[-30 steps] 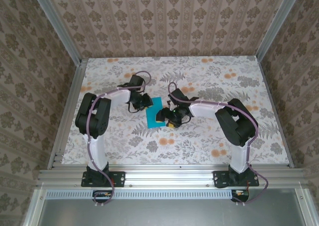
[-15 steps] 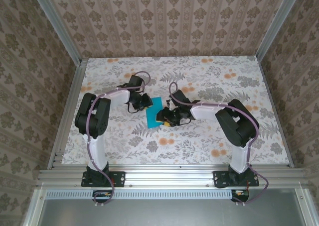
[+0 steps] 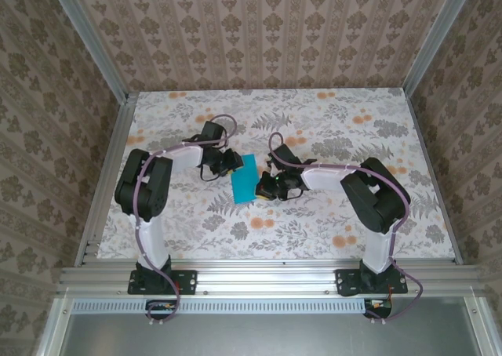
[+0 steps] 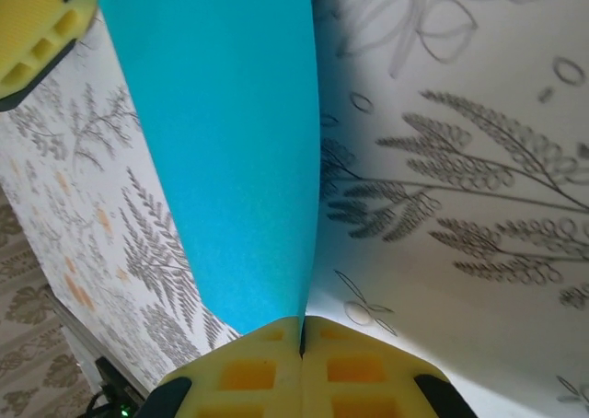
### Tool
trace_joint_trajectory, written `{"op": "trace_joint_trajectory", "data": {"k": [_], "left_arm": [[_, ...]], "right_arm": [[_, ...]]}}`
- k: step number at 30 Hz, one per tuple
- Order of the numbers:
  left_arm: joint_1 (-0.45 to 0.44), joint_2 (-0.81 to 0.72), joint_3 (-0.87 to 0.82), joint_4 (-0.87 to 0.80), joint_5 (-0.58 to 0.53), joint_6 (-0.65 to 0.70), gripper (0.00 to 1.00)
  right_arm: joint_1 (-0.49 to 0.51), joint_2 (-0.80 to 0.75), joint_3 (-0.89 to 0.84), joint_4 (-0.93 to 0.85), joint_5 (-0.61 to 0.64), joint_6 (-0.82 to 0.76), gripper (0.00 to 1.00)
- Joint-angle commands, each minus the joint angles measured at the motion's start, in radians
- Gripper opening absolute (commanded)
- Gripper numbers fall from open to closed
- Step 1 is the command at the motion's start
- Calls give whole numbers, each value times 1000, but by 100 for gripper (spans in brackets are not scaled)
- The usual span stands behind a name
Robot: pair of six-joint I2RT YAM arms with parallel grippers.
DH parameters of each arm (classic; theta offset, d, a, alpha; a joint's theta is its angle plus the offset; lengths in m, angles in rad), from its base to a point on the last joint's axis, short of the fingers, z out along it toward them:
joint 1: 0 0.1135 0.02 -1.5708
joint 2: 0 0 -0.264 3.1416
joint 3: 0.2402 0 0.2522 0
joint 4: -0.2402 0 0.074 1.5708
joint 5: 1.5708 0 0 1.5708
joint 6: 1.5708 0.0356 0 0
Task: Fold a paper plane with a square sheet of paper (pick it up from the middle)
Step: Third fold the triangle at the center of the table.
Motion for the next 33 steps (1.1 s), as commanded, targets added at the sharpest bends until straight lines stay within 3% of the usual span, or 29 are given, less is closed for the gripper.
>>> {"op": "trace_joint_trajectory", "data": {"k": [1, 5, 10, 17, 19, 24, 29, 33], "left_arm": [[-7, -56, -23, 47, 66, 6, 39], [-7, -55, -11, 33, 56, 36, 40], [-12, -24, -21, -15, 10, 46, 34], [-20, -8, -41, -56, -53, 66, 29], [-21, 1, -40, -58, -58, 67, 29], [-24, 14, -43, -41, -52, 57, 28], [-23, 17, -45, -32, -49, 49, 27], [-24, 22, -45, -32, -49, 47, 27]], "right_arm": [[-3, -36, 0, -129, -32, -64, 0], [-5, -53, -7, -177, -47, -102, 0], [-7, -62, -14, -151, -45, -82, 0], [-10, -79, -44, -94, -33, -24, 20], [-11, -97, -57, -91, -16, -13, 21], [-9, -138, -73, -112, 17, -6, 21], [-8, -127, -69, -74, -17, 13, 9], [5, -105, -40, -47, -37, 11, 6]]}}
